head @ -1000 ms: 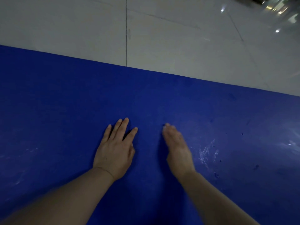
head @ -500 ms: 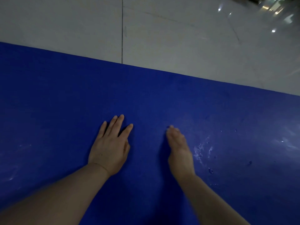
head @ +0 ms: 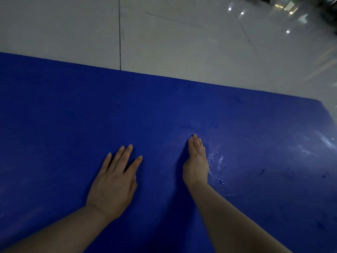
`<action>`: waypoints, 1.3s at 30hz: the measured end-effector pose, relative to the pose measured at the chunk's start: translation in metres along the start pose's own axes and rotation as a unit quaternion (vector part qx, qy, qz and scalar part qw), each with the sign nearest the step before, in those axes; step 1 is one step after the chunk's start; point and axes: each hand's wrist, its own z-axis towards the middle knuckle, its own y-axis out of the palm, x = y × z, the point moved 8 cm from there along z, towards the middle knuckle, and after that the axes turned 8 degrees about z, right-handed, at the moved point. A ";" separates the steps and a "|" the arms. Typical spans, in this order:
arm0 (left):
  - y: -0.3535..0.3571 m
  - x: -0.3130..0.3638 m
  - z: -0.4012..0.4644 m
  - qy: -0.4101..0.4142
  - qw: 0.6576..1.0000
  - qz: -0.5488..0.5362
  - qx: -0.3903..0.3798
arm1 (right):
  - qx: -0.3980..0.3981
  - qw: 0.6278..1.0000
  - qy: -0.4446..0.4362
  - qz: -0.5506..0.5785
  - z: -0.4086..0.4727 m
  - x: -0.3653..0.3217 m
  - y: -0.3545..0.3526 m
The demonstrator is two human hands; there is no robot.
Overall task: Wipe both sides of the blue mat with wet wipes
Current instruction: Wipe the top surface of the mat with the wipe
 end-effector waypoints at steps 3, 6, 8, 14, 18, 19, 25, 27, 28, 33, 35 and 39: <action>0.004 0.000 0.001 -0.007 1.000 0.012 -0.008 | 0.004 0.999 -0.047 -0.020 -0.013 -0.029 0.006; 0.003 0.000 0.002 -0.007 1.000 0.014 -0.013 | -0.048 0.977 -0.205 0.015 -0.053 -0.071 0.037; 0.003 0.000 0.002 -0.004 1.000 0.021 -0.017 | -0.067 0.964 -0.255 0.030 -0.055 -0.074 0.037; 0.006 -0.001 0.003 -0.007 1.000 0.019 -0.022 | 0.062 0.997 0.046 0.009 -0.004 0.044 -0.033; 0.003 0.000 0.003 -0.008 0.999 0.019 -0.028 | -0.036 0.991 -0.118 0.047 -0.047 -0.040 0.017; 0.002 -0.001 0.004 -0.009 0.999 0.019 -0.030 | -0.049 0.981 -0.182 0.046 -0.062 -0.060 0.030; 0.002 0.000 0.003 -0.008 0.999 0.020 -0.023 | 0.038 0.996 -0.078 0.006 -0.026 0.007 -0.011; 0.003 0.000 0.003 -0.009 0.999 0.022 -0.025 | 0.061 0.998 0.003 0.022 -0.022 0.026 -0.019; 0.004 0.000 0.003 -0.010 0.999 0.022 -0.025 | 0.063 0.998 0.004 0.030 -0.027 0.014 -0.015; 0.000 0.000 0.003 -0.004 0.999 0.025 -0.023 | -0.044 0.959 -0.277 0.037 -0.098 -0.083 0.052; 0.000 0.000 0.003 -0.003 1.000 0.025 -0.018 | -0.038 0.972 -0.229 0.041 -0.079 -0.051 0.037; 0.003 -0.001 0.003 -0.007 1.000 0.021 -0.015 | 0.091 0.995 0.028 0.030 -0.048 0.051 -0.028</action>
